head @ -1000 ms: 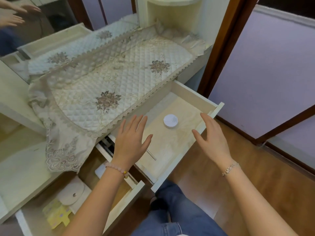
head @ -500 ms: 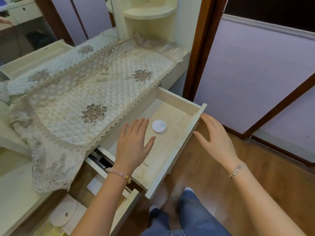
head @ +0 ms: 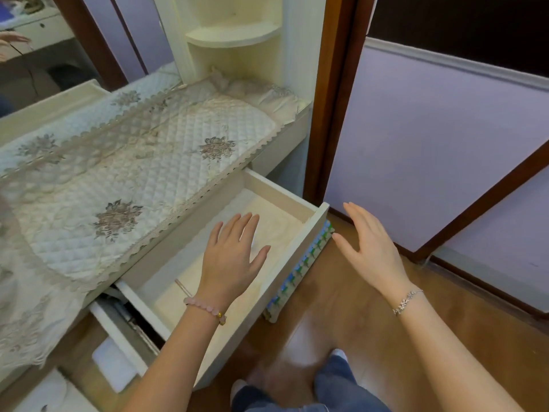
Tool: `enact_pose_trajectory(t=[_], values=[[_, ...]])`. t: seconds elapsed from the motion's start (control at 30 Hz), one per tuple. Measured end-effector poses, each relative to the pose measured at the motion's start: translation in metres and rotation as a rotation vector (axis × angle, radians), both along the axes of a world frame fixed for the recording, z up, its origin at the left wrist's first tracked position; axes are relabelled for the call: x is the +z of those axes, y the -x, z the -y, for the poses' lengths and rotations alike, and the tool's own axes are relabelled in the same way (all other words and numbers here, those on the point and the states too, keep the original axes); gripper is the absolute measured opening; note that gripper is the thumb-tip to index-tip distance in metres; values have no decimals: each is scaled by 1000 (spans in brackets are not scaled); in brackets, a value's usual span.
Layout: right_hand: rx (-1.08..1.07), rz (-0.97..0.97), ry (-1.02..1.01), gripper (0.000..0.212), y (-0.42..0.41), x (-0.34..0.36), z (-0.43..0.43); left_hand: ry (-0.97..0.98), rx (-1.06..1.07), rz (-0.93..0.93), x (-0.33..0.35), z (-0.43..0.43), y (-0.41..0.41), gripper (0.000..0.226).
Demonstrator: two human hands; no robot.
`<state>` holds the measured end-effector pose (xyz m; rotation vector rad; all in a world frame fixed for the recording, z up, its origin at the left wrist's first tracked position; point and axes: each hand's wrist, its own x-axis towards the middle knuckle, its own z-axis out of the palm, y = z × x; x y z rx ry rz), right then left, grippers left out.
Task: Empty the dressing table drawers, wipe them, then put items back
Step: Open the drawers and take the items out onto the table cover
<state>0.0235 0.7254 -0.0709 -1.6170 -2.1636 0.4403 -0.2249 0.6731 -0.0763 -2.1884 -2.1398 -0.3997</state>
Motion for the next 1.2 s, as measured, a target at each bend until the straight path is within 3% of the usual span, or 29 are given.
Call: enact_pose_trajectory(t=[0.57,1.2], values=[[113,54,23,61,-102,-5,-124,15,78,-4,-6,-105,-113,59],[324,82,119,59,-28,-35,-356,121,248,35,-42,-293,-54,60]])
